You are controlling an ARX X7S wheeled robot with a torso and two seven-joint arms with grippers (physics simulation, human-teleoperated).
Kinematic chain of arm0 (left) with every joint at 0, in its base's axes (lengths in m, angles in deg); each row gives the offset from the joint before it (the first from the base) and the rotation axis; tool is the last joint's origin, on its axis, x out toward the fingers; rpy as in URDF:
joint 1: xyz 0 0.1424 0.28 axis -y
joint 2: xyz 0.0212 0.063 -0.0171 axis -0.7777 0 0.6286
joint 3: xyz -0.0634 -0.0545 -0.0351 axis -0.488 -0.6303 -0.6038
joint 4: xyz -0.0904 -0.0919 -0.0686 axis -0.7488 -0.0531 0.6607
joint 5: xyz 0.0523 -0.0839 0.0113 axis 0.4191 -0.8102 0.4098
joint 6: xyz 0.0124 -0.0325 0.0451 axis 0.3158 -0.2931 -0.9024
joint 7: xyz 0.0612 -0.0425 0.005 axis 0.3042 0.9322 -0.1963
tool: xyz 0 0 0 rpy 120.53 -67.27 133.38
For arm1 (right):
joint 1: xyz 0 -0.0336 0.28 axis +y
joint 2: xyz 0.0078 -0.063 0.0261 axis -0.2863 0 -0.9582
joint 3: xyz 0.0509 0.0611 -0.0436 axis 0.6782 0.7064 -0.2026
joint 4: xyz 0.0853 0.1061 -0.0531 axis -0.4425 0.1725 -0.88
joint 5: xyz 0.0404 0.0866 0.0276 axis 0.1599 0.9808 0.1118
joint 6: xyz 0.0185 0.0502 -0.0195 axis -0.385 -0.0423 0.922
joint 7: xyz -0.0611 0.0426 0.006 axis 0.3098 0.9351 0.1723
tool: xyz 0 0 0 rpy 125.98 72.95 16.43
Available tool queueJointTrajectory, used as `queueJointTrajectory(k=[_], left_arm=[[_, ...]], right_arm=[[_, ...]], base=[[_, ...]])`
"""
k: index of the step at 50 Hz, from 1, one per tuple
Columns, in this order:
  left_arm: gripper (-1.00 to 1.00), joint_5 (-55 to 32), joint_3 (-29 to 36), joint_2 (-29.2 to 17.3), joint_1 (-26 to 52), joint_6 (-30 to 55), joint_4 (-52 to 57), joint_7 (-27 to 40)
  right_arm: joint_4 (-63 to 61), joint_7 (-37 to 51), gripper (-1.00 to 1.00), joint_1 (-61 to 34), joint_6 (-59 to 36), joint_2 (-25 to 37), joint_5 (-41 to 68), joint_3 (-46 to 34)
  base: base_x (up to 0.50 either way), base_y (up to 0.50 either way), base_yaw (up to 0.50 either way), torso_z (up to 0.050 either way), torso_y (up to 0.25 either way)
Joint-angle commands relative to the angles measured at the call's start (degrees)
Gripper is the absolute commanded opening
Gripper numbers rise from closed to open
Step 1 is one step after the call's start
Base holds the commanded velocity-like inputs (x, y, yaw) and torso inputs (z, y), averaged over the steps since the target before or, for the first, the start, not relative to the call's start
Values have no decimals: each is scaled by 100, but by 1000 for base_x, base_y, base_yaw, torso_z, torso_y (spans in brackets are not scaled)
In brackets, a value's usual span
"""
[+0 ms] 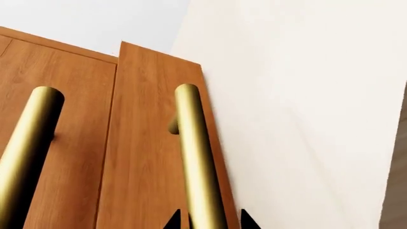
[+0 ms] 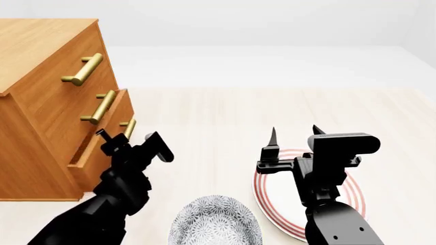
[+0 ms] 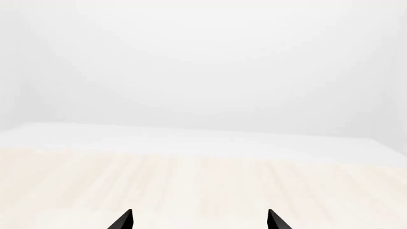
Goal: Open the bottom drawer of the cabinet.
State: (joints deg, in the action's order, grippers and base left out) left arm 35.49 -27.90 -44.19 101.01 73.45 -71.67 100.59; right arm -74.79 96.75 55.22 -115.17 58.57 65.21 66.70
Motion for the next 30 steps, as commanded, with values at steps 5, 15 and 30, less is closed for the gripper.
queueJointTrajectory(k=[5,15,30], left_arm=[[-100,-129,476,487,287,-137,9,-61],[-100,-1028,1112,510,354,-23,197,34],[-100,-2171,2162,510,453,374,708,447]], right_arm=[[-14,22,100,-8,8,17,55,-9],[9,38,100,-5,32,32,80,-18],[34,55,100,-12,80,49,113,-47]], base=[[7,0,-7,0,0],[9,0,-7,0,0],[5,0,-4,-1,0]])
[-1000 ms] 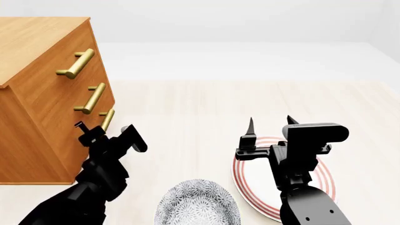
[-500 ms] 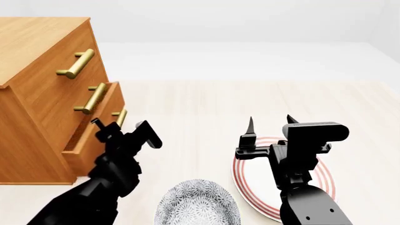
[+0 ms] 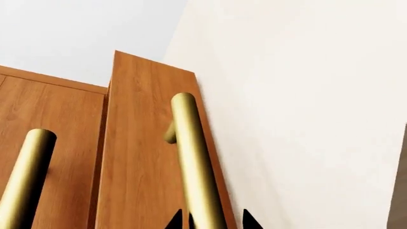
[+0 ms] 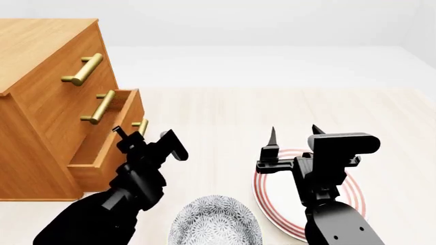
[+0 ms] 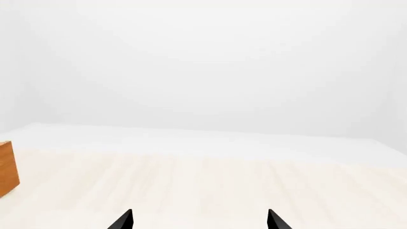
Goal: Open the bottom drawer of the cabinet.
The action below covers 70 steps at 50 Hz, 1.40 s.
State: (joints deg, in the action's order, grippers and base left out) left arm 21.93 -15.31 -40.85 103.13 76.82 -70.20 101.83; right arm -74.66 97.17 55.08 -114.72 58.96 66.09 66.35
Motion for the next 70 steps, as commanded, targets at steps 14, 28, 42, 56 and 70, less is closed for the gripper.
queueJointTrajectory(k=[14,28,42,56,70], left_arm=[[-100,-1200,1273,175,319,14,666,400],[100,-1268,1424,159,370,69,803,387],[100,-1728,1010,-838,573,947,3256,1044],[100,-4412,-2015,-2719,801,1328,6976,2352],[100,-5960,-2868,-3098,457,1895,7346,2958]], right_arm=[[-10,42,100,-2,34,49,52,-33],[22,65,100,-40,11,68,87,-61],[83,98,100,-68,35,83,89,-94],[140,112,100,-77,66,97,127,-102],[144,132,100,-107,71,123,186,-82]], base=[[4,0,-3,0,0],[3,0,-3,0,0],[0,0,0,0,0],[0,0,0,0,0],[0,0,0,0,0]])
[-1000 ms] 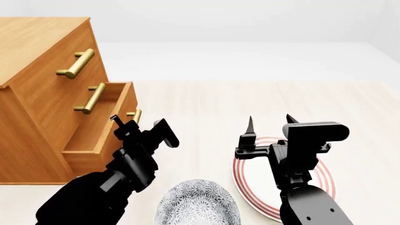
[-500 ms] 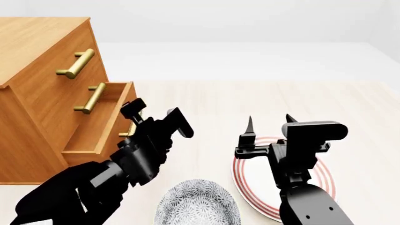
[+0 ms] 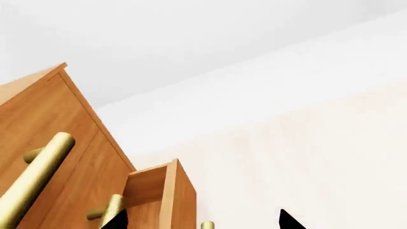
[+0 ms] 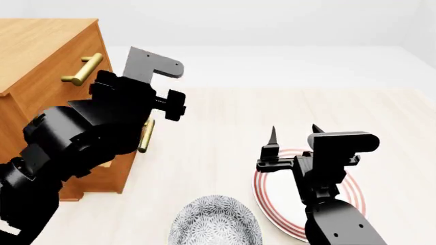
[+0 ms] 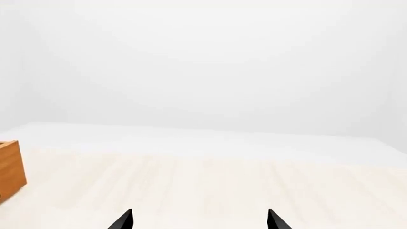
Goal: Open the bottom drawer of the cabinet.
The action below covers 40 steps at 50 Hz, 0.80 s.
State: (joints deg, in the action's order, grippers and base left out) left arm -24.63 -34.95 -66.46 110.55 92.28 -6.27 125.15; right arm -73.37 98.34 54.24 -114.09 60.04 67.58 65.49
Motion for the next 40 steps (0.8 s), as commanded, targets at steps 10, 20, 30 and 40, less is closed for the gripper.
queueJointTrajectory(k=[10,20,30,40], left_arm=[[100,-2322,-1228,-631,-370,842,956,1410],[100,-2020,-1015,-477,-462,753,599,1264],[100,-1613,-757,-273,-511,597,-64,920],[100,-1119,-501,-77,-445,384,-730,677]], right_arm=[[43,38,100,-72,6,15,50,-27],[26,64,100,-28,41,43,80,-8],[49,74,100,3,101,59,97,-17],[67,96,100,-4,103,80,120,-11]], base=[[0,0,0,0,0],[0,0,0,0,0],[0,0,0,0,0],[0,0,0,0,0]])
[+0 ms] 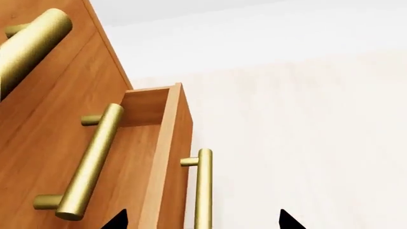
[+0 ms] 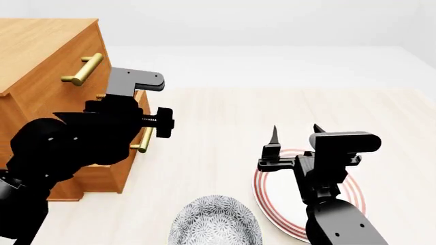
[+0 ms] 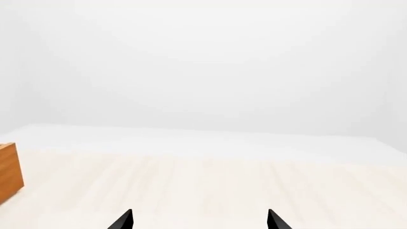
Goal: Open the bottom drawer of the cabinet.
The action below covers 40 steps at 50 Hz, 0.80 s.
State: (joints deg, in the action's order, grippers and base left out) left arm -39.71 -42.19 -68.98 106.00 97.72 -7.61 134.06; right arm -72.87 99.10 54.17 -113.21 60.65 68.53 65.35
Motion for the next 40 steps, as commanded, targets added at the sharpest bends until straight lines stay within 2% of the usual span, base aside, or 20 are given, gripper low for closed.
queueJointTrajectory(k=[1,22,33,40], left_arm=[[100,399,233,181,11,-158,-615,-221],[100,788,516,429,62,-353,-1642,-803],[100,782,483,384,9,-387,-1805,-808],[100,876,558,469,43,-443,-2184,-1053]], right_arm=[[19,21,100,3,17,21,28,-1],[-33,88,100,-65,-63,50,66,-63],[-65,121,100,-65,-68,70,66,-108],[-97,143,100,-57,-76,83,84,-114]], base=[[0,0,0,0,0],[0,0,0,0,0],[0,0,0,0,0],[0,0,0,0,0]])
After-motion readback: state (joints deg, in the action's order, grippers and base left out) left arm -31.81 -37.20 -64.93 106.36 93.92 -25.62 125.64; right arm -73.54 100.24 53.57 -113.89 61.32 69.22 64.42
